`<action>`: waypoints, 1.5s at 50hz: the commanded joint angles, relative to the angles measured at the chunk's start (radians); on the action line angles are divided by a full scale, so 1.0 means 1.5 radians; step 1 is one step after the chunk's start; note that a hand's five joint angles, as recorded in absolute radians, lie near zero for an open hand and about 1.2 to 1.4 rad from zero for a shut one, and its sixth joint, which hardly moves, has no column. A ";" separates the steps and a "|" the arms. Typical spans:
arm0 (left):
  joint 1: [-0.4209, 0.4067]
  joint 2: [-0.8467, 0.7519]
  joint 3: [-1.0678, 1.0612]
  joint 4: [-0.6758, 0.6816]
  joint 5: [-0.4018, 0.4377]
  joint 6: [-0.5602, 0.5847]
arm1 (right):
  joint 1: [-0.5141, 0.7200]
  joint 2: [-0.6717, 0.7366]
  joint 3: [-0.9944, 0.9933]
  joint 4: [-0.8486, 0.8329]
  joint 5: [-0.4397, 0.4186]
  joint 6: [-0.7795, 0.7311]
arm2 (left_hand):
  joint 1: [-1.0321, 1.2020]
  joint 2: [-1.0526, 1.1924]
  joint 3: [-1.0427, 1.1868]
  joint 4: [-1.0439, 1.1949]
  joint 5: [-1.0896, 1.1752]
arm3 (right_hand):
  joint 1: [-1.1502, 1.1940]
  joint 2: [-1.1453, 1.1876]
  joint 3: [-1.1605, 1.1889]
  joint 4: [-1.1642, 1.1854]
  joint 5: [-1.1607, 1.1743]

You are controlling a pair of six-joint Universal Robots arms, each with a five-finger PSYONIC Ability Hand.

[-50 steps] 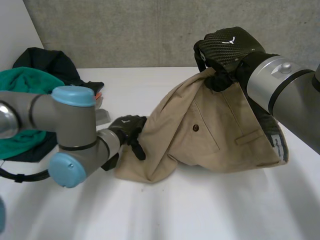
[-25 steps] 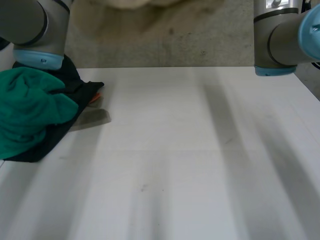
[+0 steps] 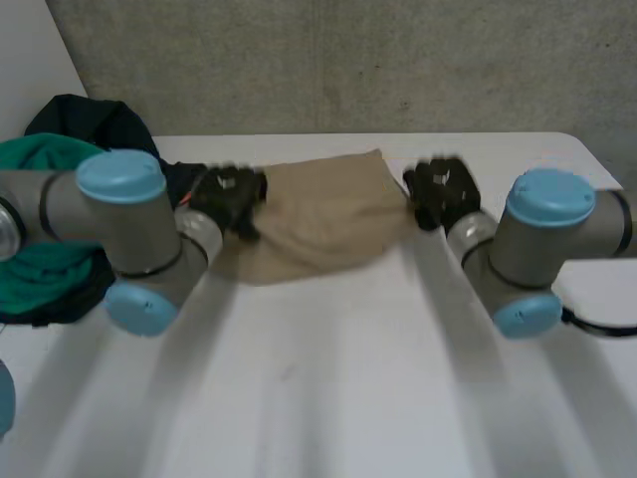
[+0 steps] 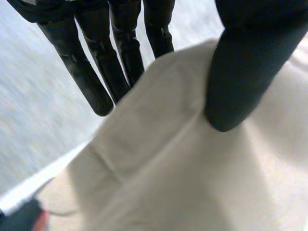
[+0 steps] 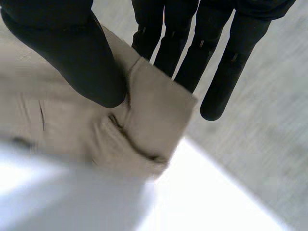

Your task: Fold the laundry.

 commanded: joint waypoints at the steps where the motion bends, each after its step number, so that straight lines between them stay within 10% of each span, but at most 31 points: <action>1: -0.007 0.031 -0.010 -0.218 -0.011 0.078 | -0.010 -0.014 0.041 0.133 0.004 -0.028 | -0.217 -0.227 -0.231 -0.228 -0.232 | -0.194 -0.238 -0.243 -0.249 -0.234; 15: 0.035 0.175 -0.072 -0.259 -0.033 0.063 | -0.074 -0.164 0.073 0.296 -0.025 0.102 | -0.333 -0.343 -0.347 -0.344 -0.348 | -0.444 -0.488 -0.493 -0.499 -0.484; 31: 0.019 0.204 -0.251 -0.210 -0.032 0.062 | -0.102 -0.103 0.114 0.254 -0.159 -0.201 | -0.223 -0.233 -0.237 -0.235 -0.238 | -0.387 -0.431 -0.436 -0.442 -0.428; 42: 0.010 0.121 -0.225 -0.121 -0.070 0.113 | -0.094 0.005 0.034 0.183 -0.159 -0.212 | -0.253 -0.263 -0.267 -0.264 -0.268 | -0.305 -0.349 -0.354 -0.360 -0.345; 48: 0.011 0.078 -0.184 -0.112 -0.077 0.172 | -0.090 0.041 -0.005 0.130 -0.151 -0.192 | -0.229 -0.239 -0.243 -0.241 -0.244 | 0.187 0.142 0.137 0.131 0.146; 53: 0.012 0.054 -0.158 -0.109 -0.081 0.198 | -0.084 0.031 -0.003 0.115 -0.134 -0.150 | -0.157 -0.167 -0.171 -0.168 -0.172 | 0.187 0.142 0.137 0.131 0.146; 61: 0.021 0.034 -0.131 -0.102 -0.076 0.210 | -0.072 0.005 0.015 0.121 -0.096 -0.098 | 0.365 0.355 0.352 0.354 0.350 | 0.187 0.142 0.137 0.131 0.146; 69: 0.021 0.125 -0.183 -0.143 -0.059 0.210 | -0.077 -0.073 0.060 0.224 -0.082 -0.123 | 0.365 0.355 0.352 0.354 0.350 | 0.187 0.142 0.137 0.131 0.146; 75: 0.028 0.248 -0.252 -0.278 0.009 0.236 | -0.104 -0.187 0.135 0.498 -0.086 -0.242 | 0.365 0.355 0.352 0.354 0.350 | 0.187 0.142 0.137 0.131 0.146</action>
